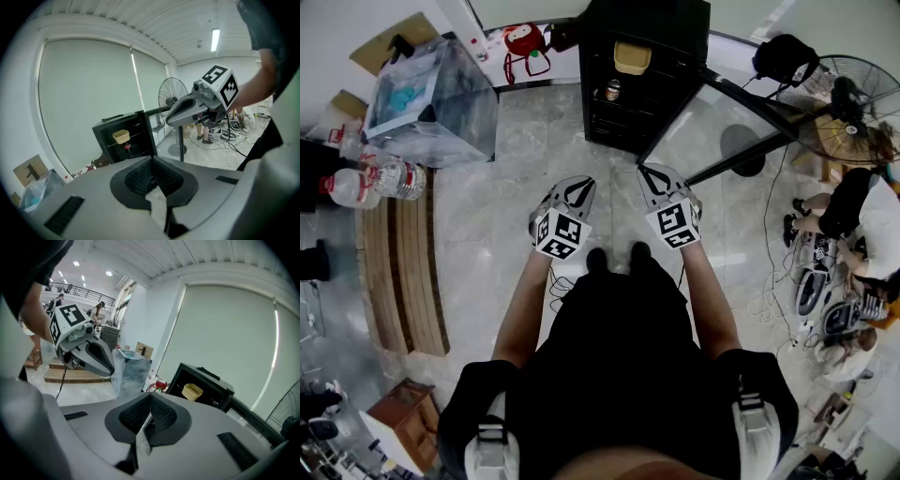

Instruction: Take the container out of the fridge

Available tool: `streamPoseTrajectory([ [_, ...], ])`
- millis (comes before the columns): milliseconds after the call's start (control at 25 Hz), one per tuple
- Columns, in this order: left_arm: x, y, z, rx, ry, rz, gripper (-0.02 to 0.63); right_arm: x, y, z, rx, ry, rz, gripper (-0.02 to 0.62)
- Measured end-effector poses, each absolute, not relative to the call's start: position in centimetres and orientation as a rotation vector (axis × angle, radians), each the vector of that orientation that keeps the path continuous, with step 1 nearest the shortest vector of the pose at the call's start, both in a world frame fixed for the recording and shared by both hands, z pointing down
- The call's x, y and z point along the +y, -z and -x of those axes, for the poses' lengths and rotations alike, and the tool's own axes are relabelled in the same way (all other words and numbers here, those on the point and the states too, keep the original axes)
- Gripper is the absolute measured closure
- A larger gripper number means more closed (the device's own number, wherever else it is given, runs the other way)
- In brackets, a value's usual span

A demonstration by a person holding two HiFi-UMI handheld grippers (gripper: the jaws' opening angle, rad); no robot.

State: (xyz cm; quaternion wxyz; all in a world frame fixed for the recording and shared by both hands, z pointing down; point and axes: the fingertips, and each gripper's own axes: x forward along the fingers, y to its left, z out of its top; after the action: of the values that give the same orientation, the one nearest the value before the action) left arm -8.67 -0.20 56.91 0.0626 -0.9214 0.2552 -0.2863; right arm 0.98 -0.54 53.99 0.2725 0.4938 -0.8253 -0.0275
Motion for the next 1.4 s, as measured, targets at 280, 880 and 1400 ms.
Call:
streamPoseTrajectory([
  [280, 5.1, -55.6, 7.4, 0.755, 0.901, 2.779, 0.577, 5.5, -53.1, -0.8, -2.245, 0.088, -1.280, 0.595],
  [880, 15.9, -54.7, -3.6, 0.766, 0.994, 2.671, 0.577, 16.6, -54.1, -11.7, -2.347, -0.027, -1.266, 0.595],
  [1400, 21.8, -52.9, -2.5, 0.974, 1.023, 2.576, 0.577, 21.5, -52.7, -11.0, -2.473, 0.067, -1.131, 0.597],
])
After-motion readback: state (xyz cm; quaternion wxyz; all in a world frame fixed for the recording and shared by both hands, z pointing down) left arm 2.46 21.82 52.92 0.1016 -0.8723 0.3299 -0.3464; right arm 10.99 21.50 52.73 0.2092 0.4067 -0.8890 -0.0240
